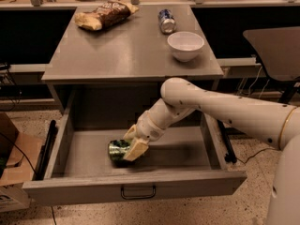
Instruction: Place green can into top drawer
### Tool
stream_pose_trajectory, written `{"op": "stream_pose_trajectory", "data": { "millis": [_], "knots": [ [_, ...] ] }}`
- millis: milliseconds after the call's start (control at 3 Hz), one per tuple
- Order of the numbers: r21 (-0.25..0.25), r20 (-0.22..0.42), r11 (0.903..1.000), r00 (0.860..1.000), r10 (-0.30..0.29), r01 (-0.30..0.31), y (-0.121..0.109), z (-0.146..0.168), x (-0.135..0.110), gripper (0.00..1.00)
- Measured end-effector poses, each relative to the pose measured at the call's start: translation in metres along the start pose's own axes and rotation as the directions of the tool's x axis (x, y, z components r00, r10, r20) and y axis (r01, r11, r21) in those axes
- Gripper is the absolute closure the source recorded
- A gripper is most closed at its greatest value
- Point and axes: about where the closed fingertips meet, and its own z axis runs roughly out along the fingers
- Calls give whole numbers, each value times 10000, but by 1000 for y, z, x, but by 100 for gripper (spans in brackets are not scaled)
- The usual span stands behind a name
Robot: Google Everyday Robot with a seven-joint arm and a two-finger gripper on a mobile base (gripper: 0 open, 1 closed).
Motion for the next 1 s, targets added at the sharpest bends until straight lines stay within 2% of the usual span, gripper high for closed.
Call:
{"op": "stream_pose_trajectory", "data": {
  "millis": [333, 667, 1000],
  "knots": [
    [-1, 0, 10000, 10000, 0, 0, 0, 0, 0, 22],
    [-1, 0, 10000, 10000, 0, 0, 0, 0, 0, 1],
    [-1, 0, 10000, 10000, 0, 0, 0, 0, 0, 0]
  ]
}}
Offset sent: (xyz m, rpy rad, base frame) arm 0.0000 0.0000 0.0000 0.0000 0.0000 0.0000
